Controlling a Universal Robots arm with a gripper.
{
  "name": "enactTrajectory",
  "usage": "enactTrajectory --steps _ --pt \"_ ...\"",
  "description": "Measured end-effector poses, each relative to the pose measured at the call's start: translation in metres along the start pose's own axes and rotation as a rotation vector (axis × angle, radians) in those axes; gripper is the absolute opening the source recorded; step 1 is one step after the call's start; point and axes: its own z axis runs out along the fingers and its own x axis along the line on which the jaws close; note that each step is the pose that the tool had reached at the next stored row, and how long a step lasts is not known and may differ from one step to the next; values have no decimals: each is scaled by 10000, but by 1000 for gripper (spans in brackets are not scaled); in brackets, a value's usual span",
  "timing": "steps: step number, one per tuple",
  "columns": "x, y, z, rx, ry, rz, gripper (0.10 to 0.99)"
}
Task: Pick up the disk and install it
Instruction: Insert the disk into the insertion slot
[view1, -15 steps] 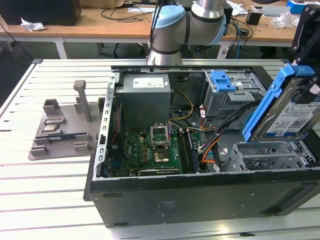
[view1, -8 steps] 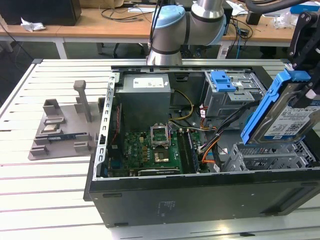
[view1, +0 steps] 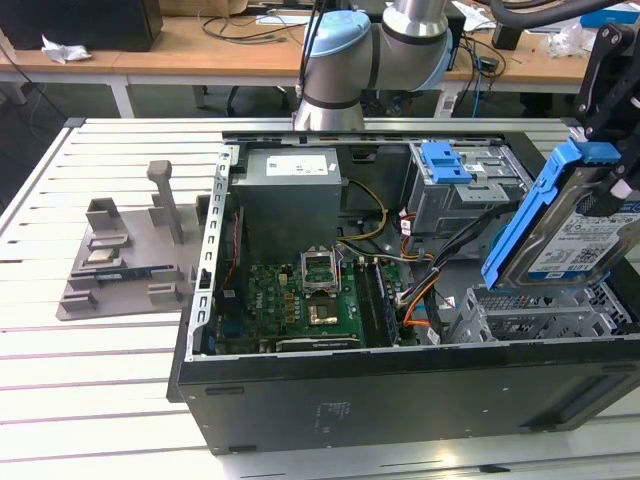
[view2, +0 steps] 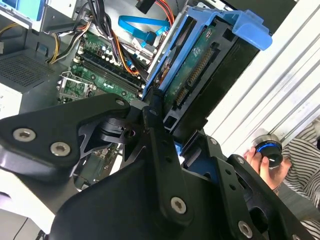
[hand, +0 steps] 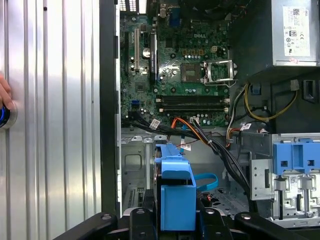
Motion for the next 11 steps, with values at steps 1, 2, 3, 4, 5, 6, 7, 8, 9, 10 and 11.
enactTrajectory --steps 1,2,3,4,5,6,7,8,9,10,11 --pt "0 0 2 0 -1 0 365" --pt "0 0 6 0 -3 0 365" --pt "1 0 9 0 -2 0 365" --pt "1 -1 12 0 0 0 365" --pt "1 -1 17 0 -1 0 365" --pt "2 -1 23 0 -1 0 365" --pt "2 -1 29 0 -1 0 365" --pt "2 -1 37 0 0 0 365" --pt "3 -2 49 0 0 0 365" --pt "4 -2 55 0 -1 0 365" --pt "4 -2 61 0 0 0 365"
